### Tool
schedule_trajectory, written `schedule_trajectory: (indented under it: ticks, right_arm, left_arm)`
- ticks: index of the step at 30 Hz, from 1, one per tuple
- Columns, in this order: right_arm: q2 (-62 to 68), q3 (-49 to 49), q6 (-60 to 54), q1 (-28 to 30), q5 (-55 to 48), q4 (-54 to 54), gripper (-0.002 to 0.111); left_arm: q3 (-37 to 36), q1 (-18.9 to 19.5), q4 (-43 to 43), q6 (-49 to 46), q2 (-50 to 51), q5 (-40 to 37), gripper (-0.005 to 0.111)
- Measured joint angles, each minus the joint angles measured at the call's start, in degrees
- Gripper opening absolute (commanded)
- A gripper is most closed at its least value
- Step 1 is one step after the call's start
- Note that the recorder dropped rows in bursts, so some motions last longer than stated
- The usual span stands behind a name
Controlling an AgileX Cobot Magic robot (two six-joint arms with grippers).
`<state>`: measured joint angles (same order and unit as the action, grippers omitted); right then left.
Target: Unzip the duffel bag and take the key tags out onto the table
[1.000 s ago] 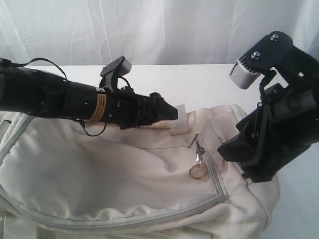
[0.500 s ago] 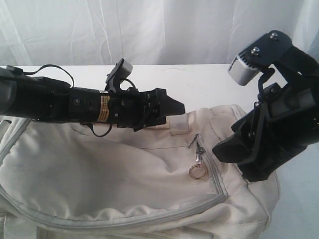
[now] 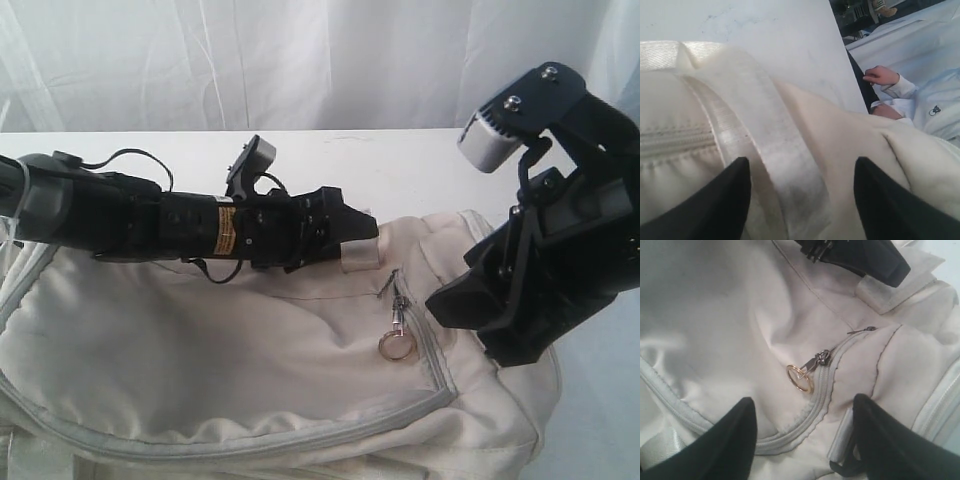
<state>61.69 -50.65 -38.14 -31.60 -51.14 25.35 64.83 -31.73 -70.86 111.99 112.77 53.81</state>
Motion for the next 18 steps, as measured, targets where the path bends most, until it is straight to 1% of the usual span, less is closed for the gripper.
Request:
schedule_trajectory:
  ticks: [2,4,6,10,13,18]
  right_arm:
    - [0.0,0.0,0.0,0.0,-0.3,0.0,0.054]
    - [0.0,0.0,0.0,0.0,-1.0,0.0,0.054]
    - [0.0,0.0,0.0,0.0,-1.3,0.0,0.054]
    - [0.0,0.0,0.0,0.0,-1.7,0.0,0.054]
    - [0.0,0.0,0.0,0.0,-3.4,0.0,0.054]
    - [0.0,0.0,0.0,0.0,-5.5,-0.6,0.054]
  left_arm:
    - [1.4,-0.8,0.5,-0.2,1.0,0.1,0.061]
    - [2.8,-1.7,0.6,-0.2,1.8,0.5,0.052]
    - [3.7,-2.3,0.6,-0.7,2.1,0.6,0.037]
    - [4.8,-2.6,0.6,-1.2,2.4,0.0,0.002]
    - [4.9,-2.6,1.3,-2.2,2.4,-1.0,0.0]
    - [4.9,-2.4,6.4,-3.2,2.4,-0.1,0.0]
